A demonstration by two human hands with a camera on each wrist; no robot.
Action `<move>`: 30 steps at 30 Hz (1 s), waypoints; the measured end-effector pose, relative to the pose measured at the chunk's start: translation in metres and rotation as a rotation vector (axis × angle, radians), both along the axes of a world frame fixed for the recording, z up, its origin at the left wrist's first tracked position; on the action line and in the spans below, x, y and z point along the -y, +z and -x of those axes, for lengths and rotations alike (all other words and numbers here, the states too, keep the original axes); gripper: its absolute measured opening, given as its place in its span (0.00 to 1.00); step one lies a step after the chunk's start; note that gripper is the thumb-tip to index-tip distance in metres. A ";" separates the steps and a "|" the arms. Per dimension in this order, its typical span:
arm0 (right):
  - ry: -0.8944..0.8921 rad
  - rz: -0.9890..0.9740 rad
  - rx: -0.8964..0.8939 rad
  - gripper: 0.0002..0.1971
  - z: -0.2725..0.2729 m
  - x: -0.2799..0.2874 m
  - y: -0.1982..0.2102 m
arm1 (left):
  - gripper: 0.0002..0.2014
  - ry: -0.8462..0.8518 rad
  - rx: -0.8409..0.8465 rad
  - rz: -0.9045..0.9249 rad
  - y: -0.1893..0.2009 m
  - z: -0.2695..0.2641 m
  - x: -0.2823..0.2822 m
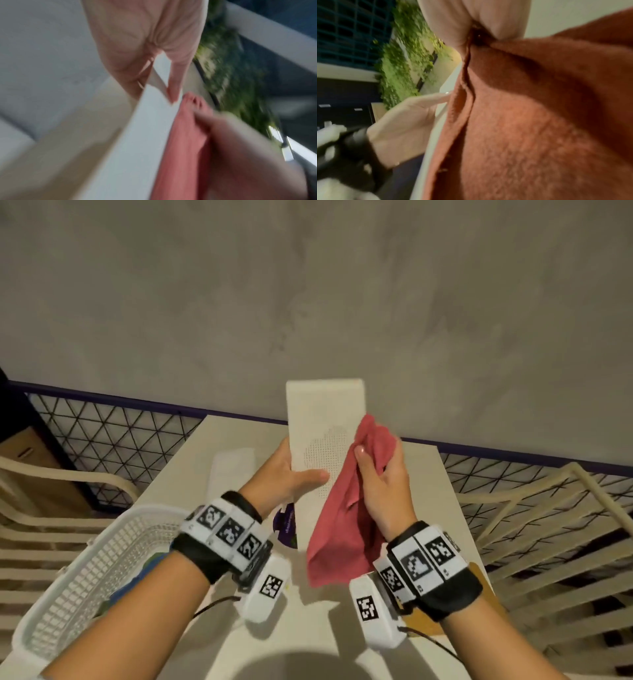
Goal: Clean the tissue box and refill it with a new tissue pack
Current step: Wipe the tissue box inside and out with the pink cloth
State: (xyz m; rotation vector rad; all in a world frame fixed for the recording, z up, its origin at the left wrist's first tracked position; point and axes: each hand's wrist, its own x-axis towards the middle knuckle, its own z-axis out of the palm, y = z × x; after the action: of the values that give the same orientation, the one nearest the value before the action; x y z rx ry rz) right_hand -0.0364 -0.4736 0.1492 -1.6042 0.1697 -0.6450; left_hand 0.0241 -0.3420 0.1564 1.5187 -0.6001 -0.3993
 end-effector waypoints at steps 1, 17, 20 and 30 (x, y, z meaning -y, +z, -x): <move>0.009 0.045 -0.044 0.21 -0.002 0.000 -0.006 | 0.32 -0.008 -0.075 0.012 0.000 -0.004 0.000; -0.053 0.068 -0.099 0.21 0.022 -0.001 -0.016 | 0.22 -0.152 -0.254 -0.174 -0.031 0.003 -0.012; 0.170 0.529 -0.227 0.20 0.032 -0.018 -0.016 | 0.17 -0.065 -0.105 -0.235 -0.041 0.018 0.006; 0.050 0.431 -0.217 0.16 0.024 0.001 -0.030 | 0.02 -0.068 0.332 -0.475 -0.043 0.026 0.010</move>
State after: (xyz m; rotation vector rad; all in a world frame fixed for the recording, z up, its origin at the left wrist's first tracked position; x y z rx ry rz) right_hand -0.0599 -0.4741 0.1189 -2.0886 0.1561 -0.4879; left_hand -0.0016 -0.3519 0.1136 2.0460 -0.8606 -0.3587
